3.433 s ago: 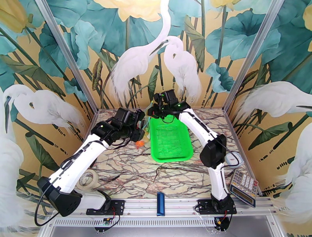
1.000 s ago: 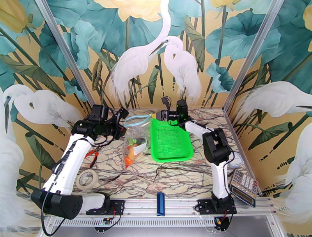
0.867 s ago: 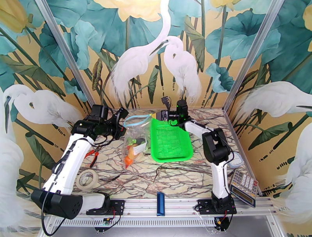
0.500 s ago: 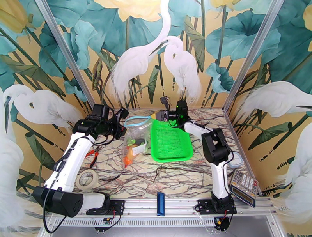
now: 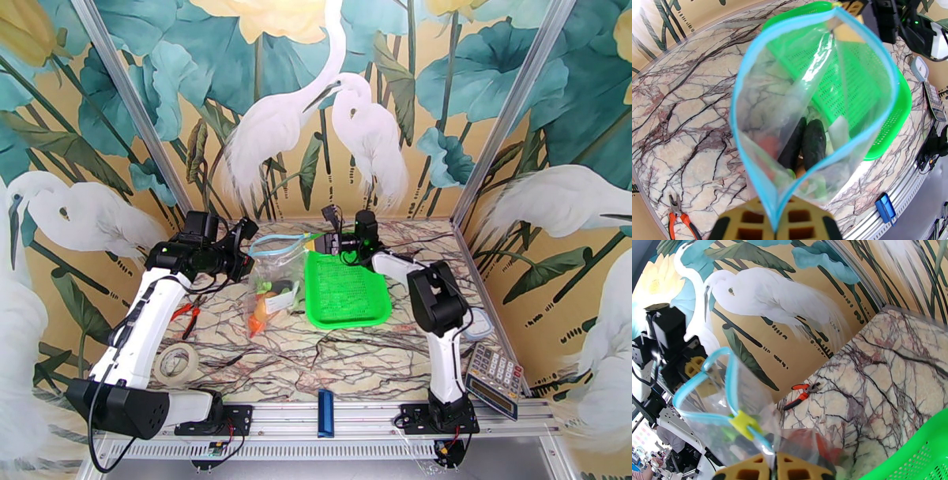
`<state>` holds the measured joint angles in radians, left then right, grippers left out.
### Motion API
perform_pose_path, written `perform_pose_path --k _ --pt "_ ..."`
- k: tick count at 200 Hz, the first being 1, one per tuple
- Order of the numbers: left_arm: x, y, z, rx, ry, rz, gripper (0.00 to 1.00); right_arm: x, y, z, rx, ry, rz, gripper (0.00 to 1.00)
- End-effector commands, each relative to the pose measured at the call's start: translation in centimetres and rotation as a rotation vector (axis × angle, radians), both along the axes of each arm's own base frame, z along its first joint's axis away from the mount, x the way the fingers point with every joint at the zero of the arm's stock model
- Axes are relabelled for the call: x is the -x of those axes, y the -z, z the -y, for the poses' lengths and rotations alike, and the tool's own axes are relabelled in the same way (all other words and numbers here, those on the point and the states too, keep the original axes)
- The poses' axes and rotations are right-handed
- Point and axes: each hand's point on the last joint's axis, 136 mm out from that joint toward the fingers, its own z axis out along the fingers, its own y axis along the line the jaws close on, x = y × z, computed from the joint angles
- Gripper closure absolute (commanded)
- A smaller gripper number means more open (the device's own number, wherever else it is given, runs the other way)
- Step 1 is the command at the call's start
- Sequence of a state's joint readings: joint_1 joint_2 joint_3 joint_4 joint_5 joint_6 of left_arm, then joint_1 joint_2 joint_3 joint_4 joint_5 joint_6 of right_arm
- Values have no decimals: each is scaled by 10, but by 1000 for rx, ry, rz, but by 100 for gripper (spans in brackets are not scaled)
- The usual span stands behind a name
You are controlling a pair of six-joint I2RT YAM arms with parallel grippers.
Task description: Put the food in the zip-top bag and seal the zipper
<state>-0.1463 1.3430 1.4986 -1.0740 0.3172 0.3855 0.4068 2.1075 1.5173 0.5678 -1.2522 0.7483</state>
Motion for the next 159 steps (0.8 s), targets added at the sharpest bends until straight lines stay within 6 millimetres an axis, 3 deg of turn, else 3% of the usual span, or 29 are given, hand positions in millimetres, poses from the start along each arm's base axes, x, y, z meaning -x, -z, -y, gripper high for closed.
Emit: perform_pose_path --k 1,29,48,76,105,159 --pt "-4 -2 -4 7 -17 3 100 14 -45 2 -43 1 103 98" --pt "-12 -5 -18 -38 -78 22 100 24 -71 3 -44 12 137 100" --pt "-20 -13 -32 -89 -122 60 100 35 -77 0 -15 7 145 100" --pt "-29 -21 -45 -136 -131 76 100 51 -61 -8 83 20 95 100" --pt "-33 -11 -54 -163 -125 45 100 65 -50 -8 149 71 64 100" --pt "-47 20 -55 -99 -108 -16 100 56 -7 0 287 154 38 100"
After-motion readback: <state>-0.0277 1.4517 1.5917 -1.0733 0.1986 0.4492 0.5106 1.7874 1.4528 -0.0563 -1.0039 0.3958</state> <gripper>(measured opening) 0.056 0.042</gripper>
